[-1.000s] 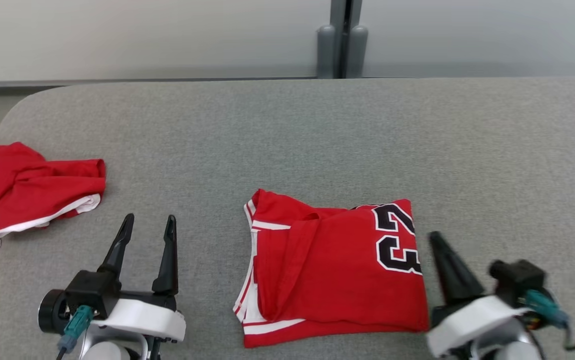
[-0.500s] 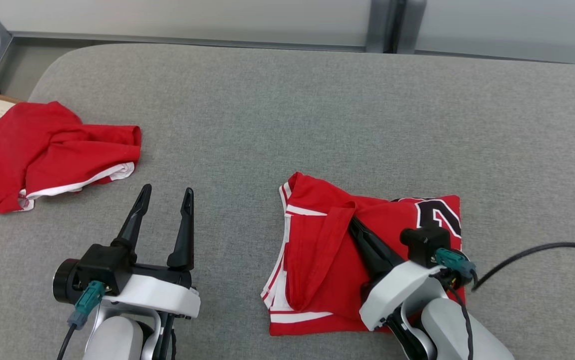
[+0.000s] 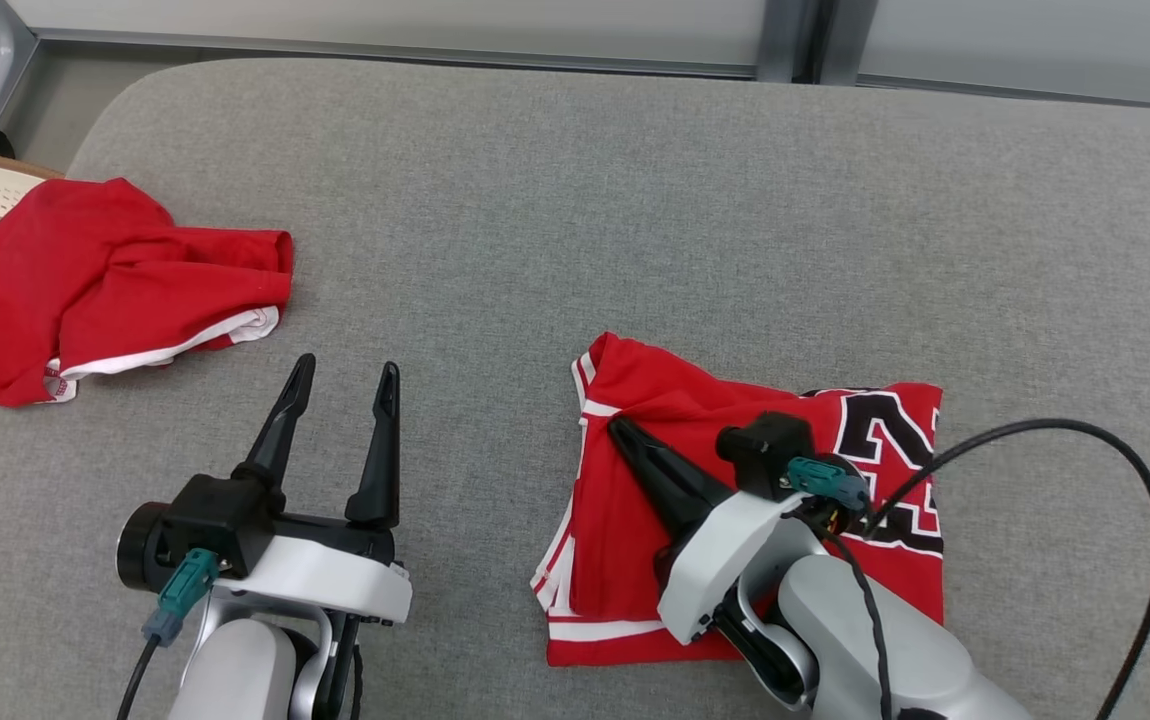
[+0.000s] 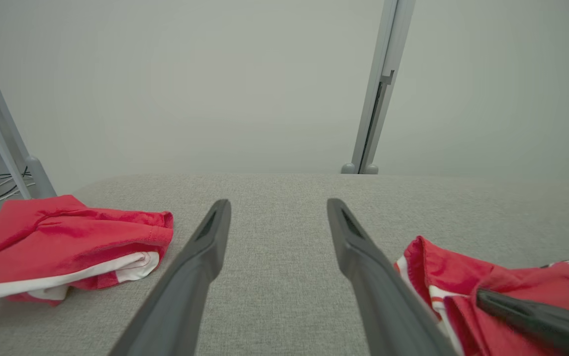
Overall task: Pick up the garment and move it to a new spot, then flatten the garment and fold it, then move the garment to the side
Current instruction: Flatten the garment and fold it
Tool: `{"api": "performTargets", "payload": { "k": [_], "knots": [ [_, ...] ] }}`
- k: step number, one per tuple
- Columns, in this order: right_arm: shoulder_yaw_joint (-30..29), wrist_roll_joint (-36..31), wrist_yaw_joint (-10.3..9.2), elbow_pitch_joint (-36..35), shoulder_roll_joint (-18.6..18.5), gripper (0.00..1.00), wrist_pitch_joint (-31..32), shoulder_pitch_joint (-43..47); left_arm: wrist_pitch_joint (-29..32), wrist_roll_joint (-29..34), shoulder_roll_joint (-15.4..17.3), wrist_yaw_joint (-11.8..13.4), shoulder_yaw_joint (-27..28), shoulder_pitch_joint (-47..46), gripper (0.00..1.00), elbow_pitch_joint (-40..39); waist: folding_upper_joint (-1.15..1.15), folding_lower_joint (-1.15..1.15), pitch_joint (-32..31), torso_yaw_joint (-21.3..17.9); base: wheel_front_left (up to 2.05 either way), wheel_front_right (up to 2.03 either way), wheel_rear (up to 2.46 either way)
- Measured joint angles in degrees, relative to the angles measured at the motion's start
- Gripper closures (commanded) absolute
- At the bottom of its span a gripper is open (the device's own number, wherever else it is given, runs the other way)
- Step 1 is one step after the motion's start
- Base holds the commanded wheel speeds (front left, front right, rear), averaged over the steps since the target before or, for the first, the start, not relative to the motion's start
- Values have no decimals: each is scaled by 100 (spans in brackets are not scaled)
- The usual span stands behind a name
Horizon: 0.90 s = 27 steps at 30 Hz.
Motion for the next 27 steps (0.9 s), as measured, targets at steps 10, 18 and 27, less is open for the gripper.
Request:
{"api": "performTargets", "payload": {
  "k": [10, 18, 27],
  "knots": [
    [843, 598, -1, 201, -3, 100, 27, -320, 0, -44, -1, 29, -66, -62, 0, 3, 0, 0, 50, 46, 0, 0, 0],
    [800, 749, 0, -315, 11, 100, -385, -386, 0, -36, -2, 70, 5, -44, 0, -2, 0, 0, -17, -64, 0, 0, 0],
    [-1080, -144, 0, -1491, -265, 0, -455, 529, 0, 57, 2, 67, 197, 177, 0, -14, 0, 0, -302, -376, 0, 0, 0]
  ]
}}
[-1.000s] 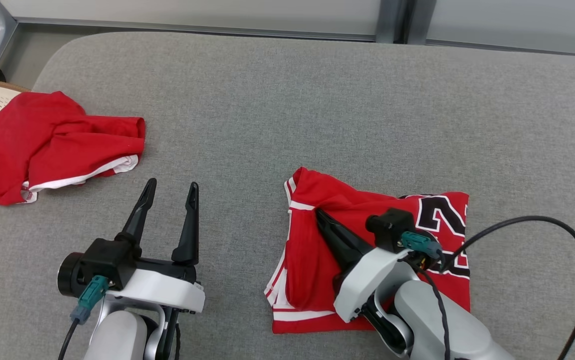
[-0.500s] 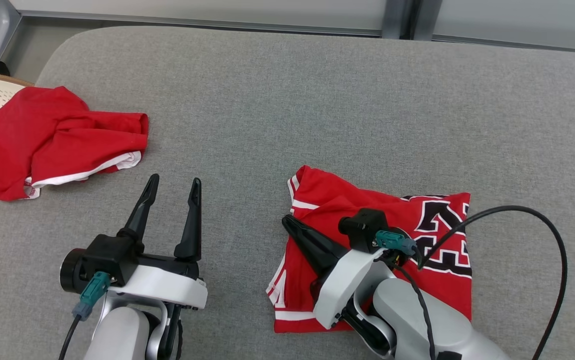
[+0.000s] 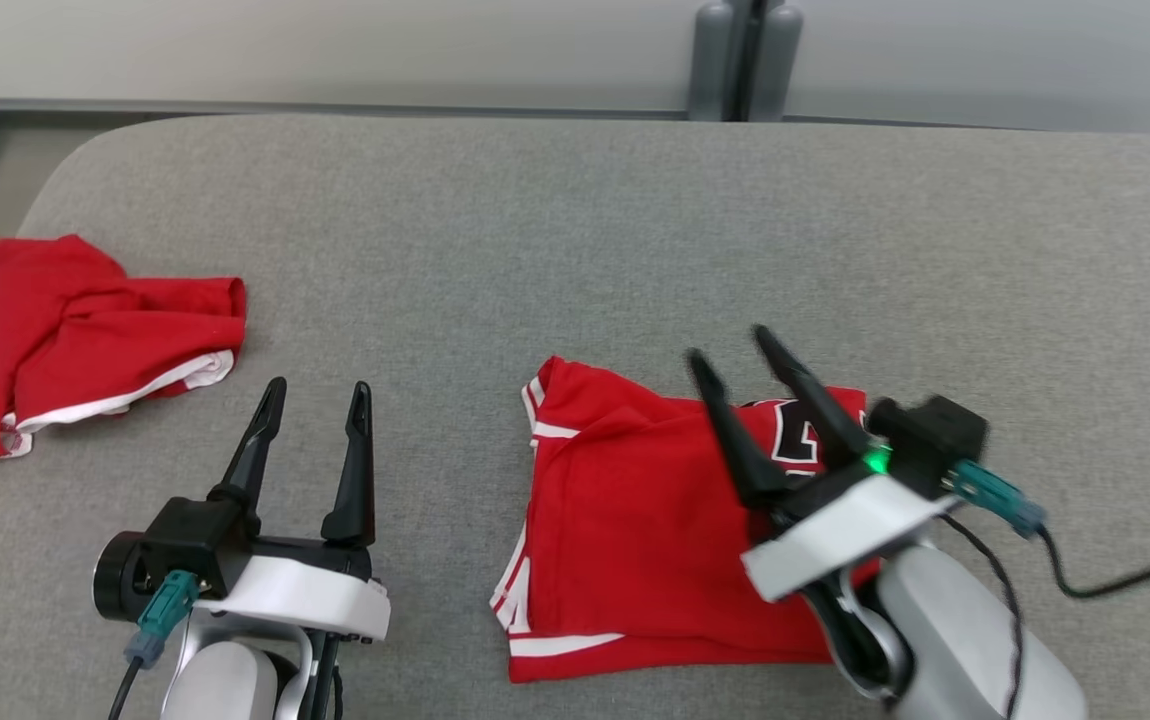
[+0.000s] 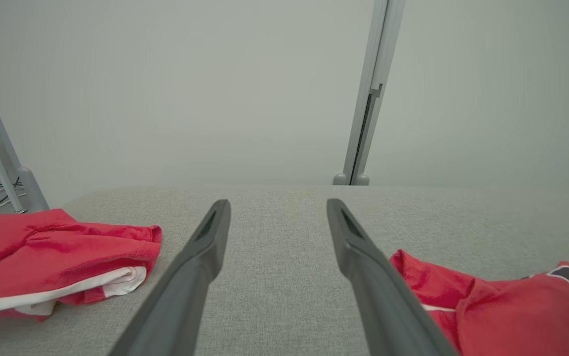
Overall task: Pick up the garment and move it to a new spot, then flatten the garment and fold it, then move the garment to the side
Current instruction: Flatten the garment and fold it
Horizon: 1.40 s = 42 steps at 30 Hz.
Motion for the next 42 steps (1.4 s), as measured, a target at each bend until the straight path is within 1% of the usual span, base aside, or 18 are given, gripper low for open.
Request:
{"api": "performTargets", "payload": {
  "k": [5, 9, 10, 13, 17, 20, 27, 30, 42],
  "knots": [
    [-1126, -557, 0, -417, -213, 0, 3, 884, 0, 35, 25, -32, 75, 117, 0, 22, 0, 0, -216, -167, 0, 0, 0],
    [-1929, -877, 0, -766, -268, 0, 158, 1417, 0, 41, 73, -32, 135, 259, 0, 56, 0, 0, -396, -292, 0, 0, 0],
    [-2308, -1038, 0, -979, -300, 0, 260, 1691, 0, 41, 112, -29, 176, 348, 0, 60, 0, 0, -484, -362, 0, 0, 0],
    [-2762, -1196, 0, -1301, -337, 0, 446, 2052, 0, 40, 160, -25, 193, 471, 0, 70, 0, 0, -612, -459, 0, 0, 0],
    [-3166, -1374, 0, -1733, -357, 0, 708, 2484, 34, 22, 213, 0, 202, 638, 0, 68, 0, 0, -774, -559, 0, 0, 0],
    [-3312, -1466, 0, -2015, -343, 0, 906, 2774, 86, 15, 242, 25, 201, 760, 0, 35, 0, 0, -882, -610, 0, 0, 0],
    [-3405, -1571, 0, -2461, -242, 0, 1206, 3388, 164, -3, 325, 87, 209, 1138, 0, -42, 0, 0, -1177, -653, 0, 0, 0],
    [-3419, -1623, 0, -2661, -136, 0, 1308, 3550, 168, -30, 367, 124, 224, 1261, 0, -60, 0, 0, -1265, -678, 0, 0, 0],
    [-3430, -1705, 0, -2829, -98, 0, 1471, 3743, 160, 45, 453, 260, 190, 1348, 0, -92, 0, 0, -1395, -688, 0, 0, 0]
  ]
}}
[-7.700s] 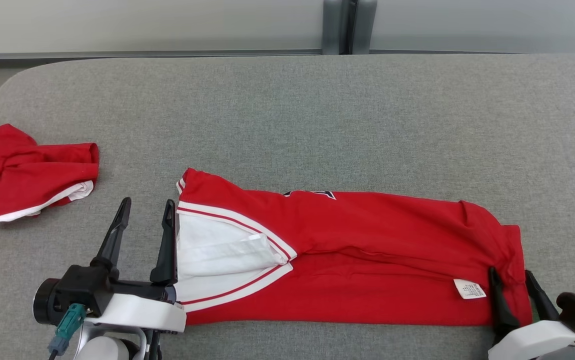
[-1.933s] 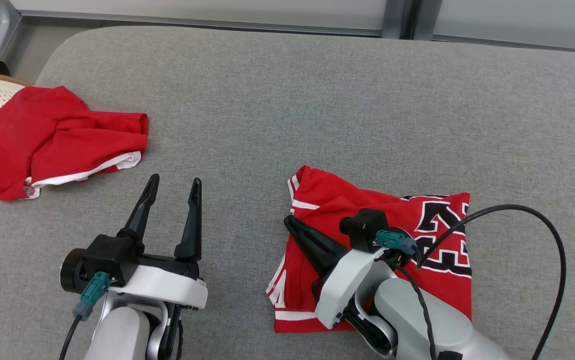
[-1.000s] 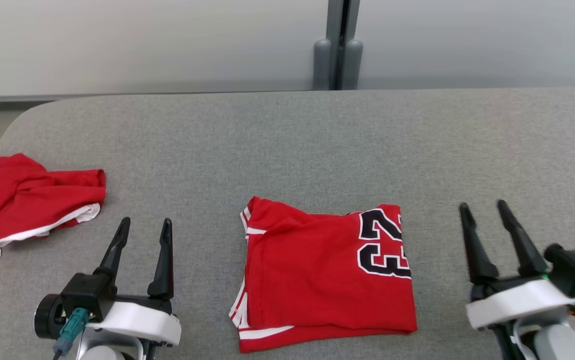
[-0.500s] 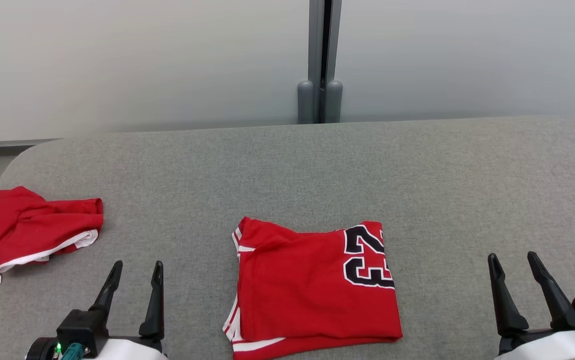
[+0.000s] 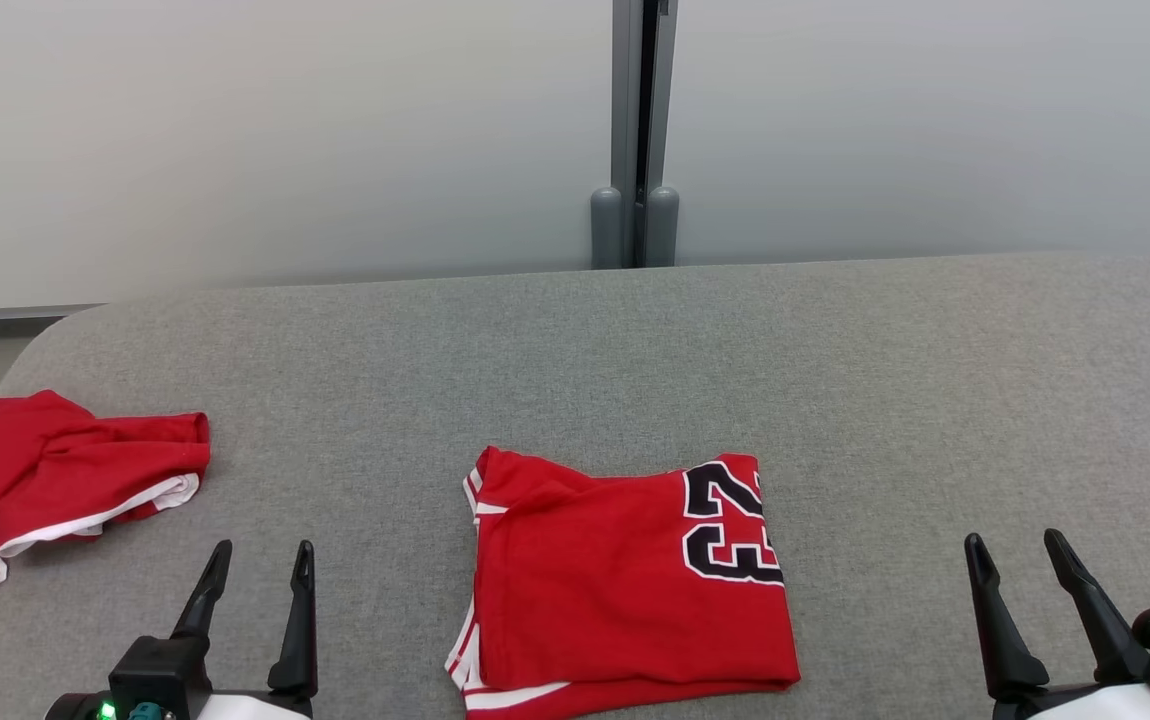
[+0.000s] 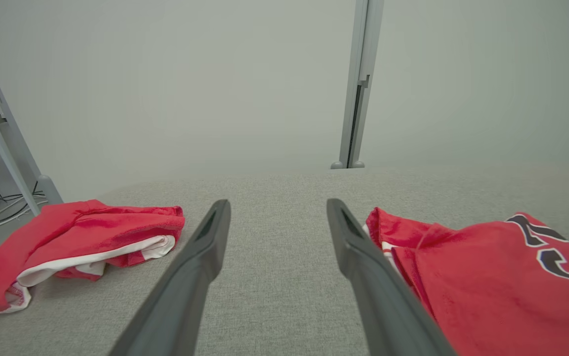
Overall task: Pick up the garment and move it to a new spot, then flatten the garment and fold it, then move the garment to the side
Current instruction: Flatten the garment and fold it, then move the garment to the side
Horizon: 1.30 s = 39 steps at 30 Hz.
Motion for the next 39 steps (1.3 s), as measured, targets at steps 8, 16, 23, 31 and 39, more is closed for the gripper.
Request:
{"api": "performTargets", "payload": {
  "k": [8, 16, 23, 31, 39],
  "knots": [
    [-22, -45, 0, -81, 41, 0, 97, 28, 1, -4, 26, 27, -22, -1, 0, 7, 0, 0, 16, 15, 0, 0, 0],
    [-41, -103, 0, -102, 46, 0, 154, 34, 9, -31, 34, 57, -86, -19, 0, 23, 0, 0, 48, 45, 0, 0, 0],
    [-77, -129, 0, -4, 20, 0, 167, 33, 34, -29, -3, 62, -216, -177, 0, -52, 0, 0, 121, 215, 0, 0, 0],
    [193, -85, 0, 850, -89, 0, 167, -573, -27, -32, -112, -3, -386, -736, 0, -136, 0, 0, 545, 547, 0, 0, 0],
    [703, 131, 0, 2336, -80, 0, 33, -1437, -135, -91, -267, -41, -508, -1224, 0, 34, 0, 0, 1111, 972, 0, 0, 0]
  ]
}}
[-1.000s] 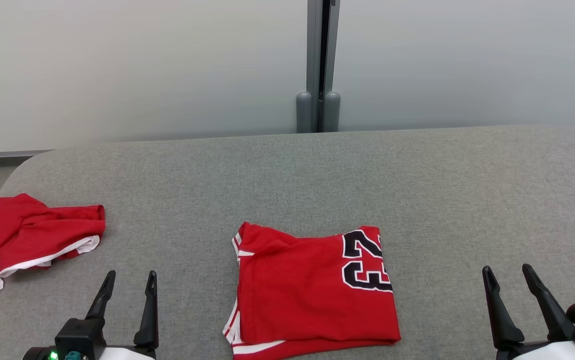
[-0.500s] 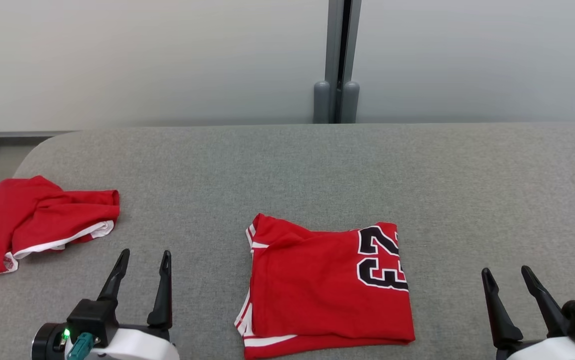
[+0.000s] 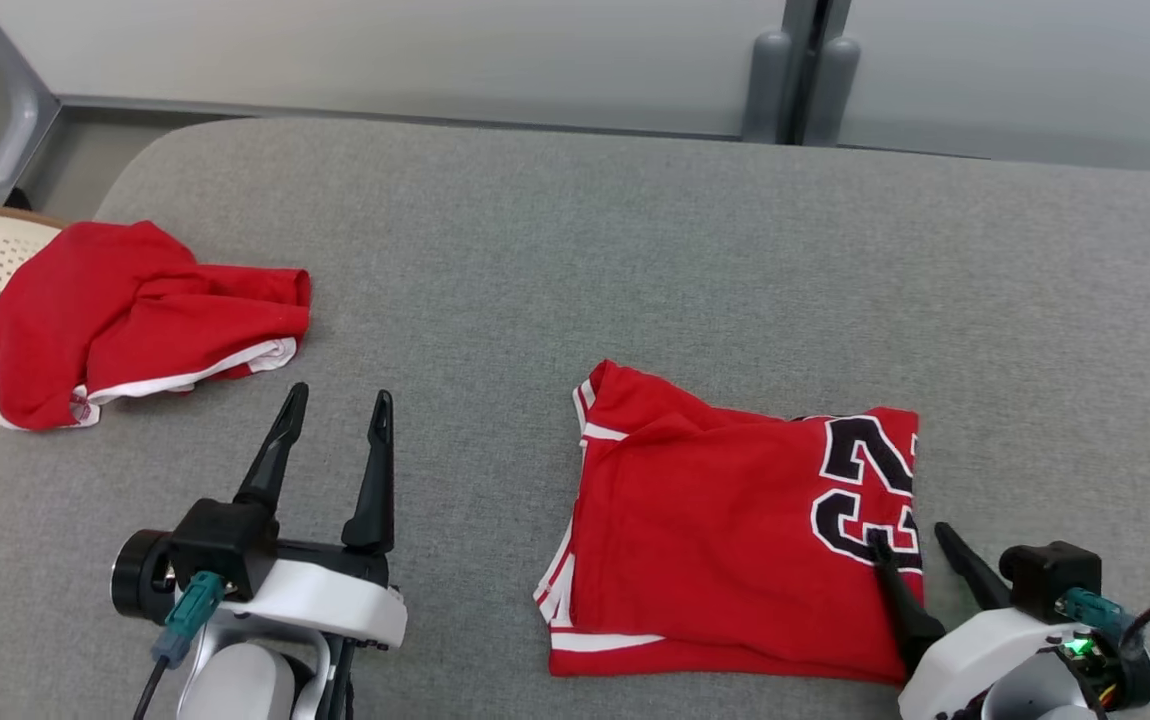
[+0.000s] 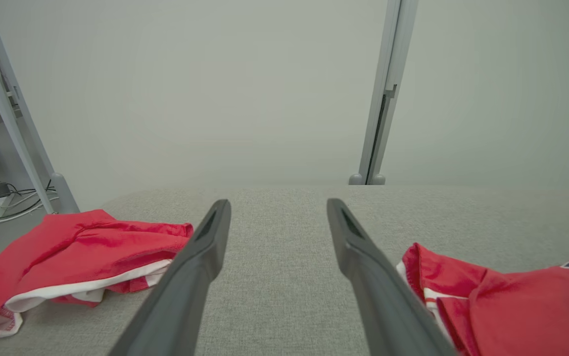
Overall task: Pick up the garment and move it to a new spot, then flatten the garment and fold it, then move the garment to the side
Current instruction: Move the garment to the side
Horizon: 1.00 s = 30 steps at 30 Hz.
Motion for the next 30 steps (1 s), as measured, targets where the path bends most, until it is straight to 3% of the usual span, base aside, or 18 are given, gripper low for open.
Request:
{"api": "performTargets", "payload": {
  "k": [2, 3, 5, 10, 16, 23, 30],
  "knots": [
    [83, 33, 0, 311, 24, 0, 13, -118, -12, 0, -36, -8, -44, -100, 0, 33, 0, 0, 119, 92, 0, 0, 0],
    [79, 65, 0, 389, 25, 13, -32, -159, -15, -1, -47, -20, -55, -142, 0, 48, 0, 0, 172, 134, 0, 0, 0],
    [105, 118, 1, 524, 11, 100, -65, -267, -18, -1, -62, -19, -51, -186, 0, 57, 0, 0, 270, 200, 0, 0, 0],
    [281, 185, 8, 598, -53, 100, -207, -420, -25, 16, -100, -11, 44, -253, 0, -109, 0, 0, 417, 180, 0, 0, 0],
    [586, 223, 11, 545, -165, 100, -360, -544, -25, 142, -87, -18, 162, -220, 0, -320, 0, 0, 422, -167, 0, 0, 0],
    [1110, 320, 7, 514, -549, 100, -475, -1001, -25, 310, -4, -97, 151, -205, 0, -648, 0, 0, 435, -1053, 0, 0, 0],
    [1101, 386, 7, 746, -1245, 100, -622, -1820, 58, 511, 143, -224, -74, -560, 0, -1073, 0, 0, 697, -1909, 0, 0, 0]
  ]
}}
